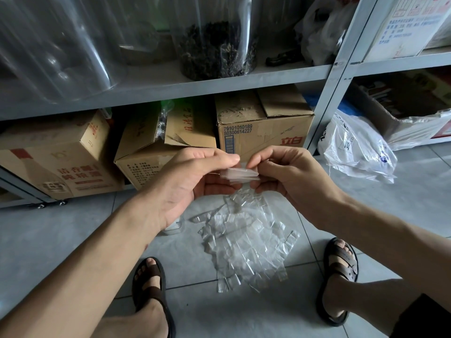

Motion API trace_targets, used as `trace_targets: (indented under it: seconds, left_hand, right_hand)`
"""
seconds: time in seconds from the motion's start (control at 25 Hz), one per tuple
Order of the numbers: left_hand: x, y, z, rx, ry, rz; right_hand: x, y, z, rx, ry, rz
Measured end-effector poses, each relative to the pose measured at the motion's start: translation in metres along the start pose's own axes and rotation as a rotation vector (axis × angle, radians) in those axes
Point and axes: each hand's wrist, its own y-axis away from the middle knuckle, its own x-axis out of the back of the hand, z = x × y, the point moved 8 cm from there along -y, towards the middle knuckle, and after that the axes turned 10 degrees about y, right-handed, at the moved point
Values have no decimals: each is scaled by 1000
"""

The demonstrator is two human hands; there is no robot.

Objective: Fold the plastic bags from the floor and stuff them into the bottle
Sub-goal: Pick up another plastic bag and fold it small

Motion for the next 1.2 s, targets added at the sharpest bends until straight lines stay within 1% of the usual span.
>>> trace_targets:
  seconds: [0.16,0.28,0.44,0.52,0.84,1.0,1.12,1.2]
  left_hand:
    - [2,-2,0,-44,-40,26]
    - [7,-3,5,-120,-176,74]
    - [10,-3,9,-195,-298,104]
    - [11,-4,10,-211,-323,106]
    - [13,-1,18,-264,-228,120]
    - [21,0,25,-303,-255,119]
    - [35,0,33,-347,-260,160]
    - [42,2,35,-365,-231,186]
  right_hand:
    - [-1,-1,0,-2,25,-7]
    - [-4,-2,3,-35,-5,-49]
    - [-5,-3,2,18,157,-54]
    - [-4,-4,4,21,173,-40]
    - [-7,-10,-1,34,101,-18]
    - [-10,-14,-3,44,81,6]
    - [-12,-19,-4,55,54,48]
    - [-12,-19,-7,83,84,77]
